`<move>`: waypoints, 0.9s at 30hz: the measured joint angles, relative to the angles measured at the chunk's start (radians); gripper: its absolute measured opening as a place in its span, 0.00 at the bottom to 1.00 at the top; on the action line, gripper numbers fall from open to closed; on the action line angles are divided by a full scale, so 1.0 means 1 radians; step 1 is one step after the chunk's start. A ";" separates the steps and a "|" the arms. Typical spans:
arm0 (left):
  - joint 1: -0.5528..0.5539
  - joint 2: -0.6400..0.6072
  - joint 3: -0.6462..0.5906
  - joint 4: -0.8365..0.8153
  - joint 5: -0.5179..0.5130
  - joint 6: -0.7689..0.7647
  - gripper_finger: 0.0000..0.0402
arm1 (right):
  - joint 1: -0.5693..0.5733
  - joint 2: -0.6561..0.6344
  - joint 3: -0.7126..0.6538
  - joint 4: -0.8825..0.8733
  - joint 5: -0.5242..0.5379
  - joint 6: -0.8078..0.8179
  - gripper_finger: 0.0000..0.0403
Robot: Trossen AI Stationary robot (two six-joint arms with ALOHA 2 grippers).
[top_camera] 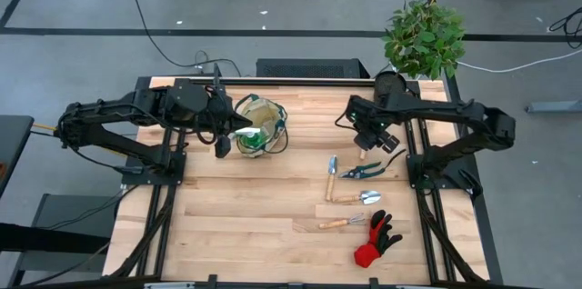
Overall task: Pick & Place Garden tools in Gardening bag
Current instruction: Put the top brown hand rake into the gardening bag
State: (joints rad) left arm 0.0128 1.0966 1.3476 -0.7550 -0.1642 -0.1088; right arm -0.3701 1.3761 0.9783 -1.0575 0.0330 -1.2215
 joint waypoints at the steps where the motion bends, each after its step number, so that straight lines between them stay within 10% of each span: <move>1: 0.000 0.000 0.000 -0.001 0.000 0.000 0.04 | -0.006 0.006 0.000 0.002 -0.001 -0.003 0.55; 27: 0.001 0.000 0.000 -0.005 -0.026 -0.004 0.04 | -0.035 0.023 -0.269 0.293 0.058 -0.127 0.55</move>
State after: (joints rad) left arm 0.0139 1.0966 1.3476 -0.7597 -0.1905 -0.1131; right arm -0.4053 1.3987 0.7088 -0.7643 0.0908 -1.3483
